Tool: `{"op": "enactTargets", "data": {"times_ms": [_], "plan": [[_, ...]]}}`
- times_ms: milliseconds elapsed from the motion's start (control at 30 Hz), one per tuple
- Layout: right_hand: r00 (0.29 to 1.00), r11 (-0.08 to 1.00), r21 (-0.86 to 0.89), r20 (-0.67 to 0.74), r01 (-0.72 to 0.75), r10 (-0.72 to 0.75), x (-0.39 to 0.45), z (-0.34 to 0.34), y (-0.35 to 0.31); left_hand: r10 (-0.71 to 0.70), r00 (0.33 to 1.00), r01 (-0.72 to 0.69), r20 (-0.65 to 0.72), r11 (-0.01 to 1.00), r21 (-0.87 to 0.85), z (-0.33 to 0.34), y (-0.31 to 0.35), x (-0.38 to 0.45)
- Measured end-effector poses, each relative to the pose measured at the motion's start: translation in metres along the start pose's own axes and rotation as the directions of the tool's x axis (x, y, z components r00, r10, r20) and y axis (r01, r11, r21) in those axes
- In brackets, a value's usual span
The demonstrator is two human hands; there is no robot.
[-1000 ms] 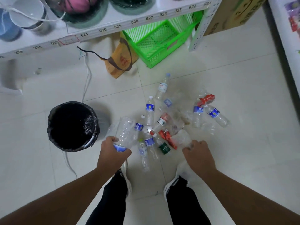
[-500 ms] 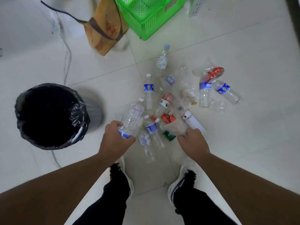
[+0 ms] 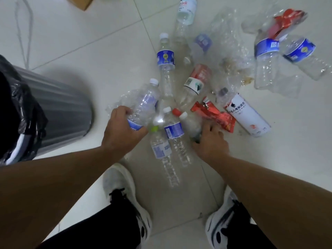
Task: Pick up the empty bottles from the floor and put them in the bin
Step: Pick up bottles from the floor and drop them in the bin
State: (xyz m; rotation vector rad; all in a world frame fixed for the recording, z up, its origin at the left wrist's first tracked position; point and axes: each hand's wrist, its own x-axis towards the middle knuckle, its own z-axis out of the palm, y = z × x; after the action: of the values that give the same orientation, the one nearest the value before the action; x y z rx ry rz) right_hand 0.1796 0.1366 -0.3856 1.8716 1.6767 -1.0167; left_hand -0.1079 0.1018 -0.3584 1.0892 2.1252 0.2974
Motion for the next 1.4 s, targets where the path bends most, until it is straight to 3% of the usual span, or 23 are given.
{"op": "enactTargets", "data": {"times_ms": [133,433,800,1067,1400], "plan": [[0.997,0.997,0.079,-0.066,-0.025,0.030,-0.024,-0.035,-0.002,-0.081,0.994,0.075,-0.072,0.994,-0.085,-0.018,0.023,-0.011],[0.989,0.973,0.214,-0.094,-0.090,0.112,-0.151,-0.157,-0.024,-0.108,0.992,0.102,-0.058,0.990,-0.100,-0.134,0.109,-0.121],[0.996,0.975,0.205,-0.040,0.081,-0.074,-0.265,-0.292,-0.069,-0.308,0.940,0.264,-0.144,0.928,-0.261,-0.259,0.183,-0.217],[0.975,0.953,0.208,-0.056,0.221,-0.214,-0.278,-0.314,-0.142,-0.384,0.905,0.303,-0.183,0.884,-0.357,-0.311,0.164,-0.230],[0.971,0.948,0.216,-0.021,0.235,-0.237,-0.292,-0.236,-0.258,-0.355,0.931,0.314,-0.086,0.898,-0.309,-0.384,0.043,-0.178]]}}
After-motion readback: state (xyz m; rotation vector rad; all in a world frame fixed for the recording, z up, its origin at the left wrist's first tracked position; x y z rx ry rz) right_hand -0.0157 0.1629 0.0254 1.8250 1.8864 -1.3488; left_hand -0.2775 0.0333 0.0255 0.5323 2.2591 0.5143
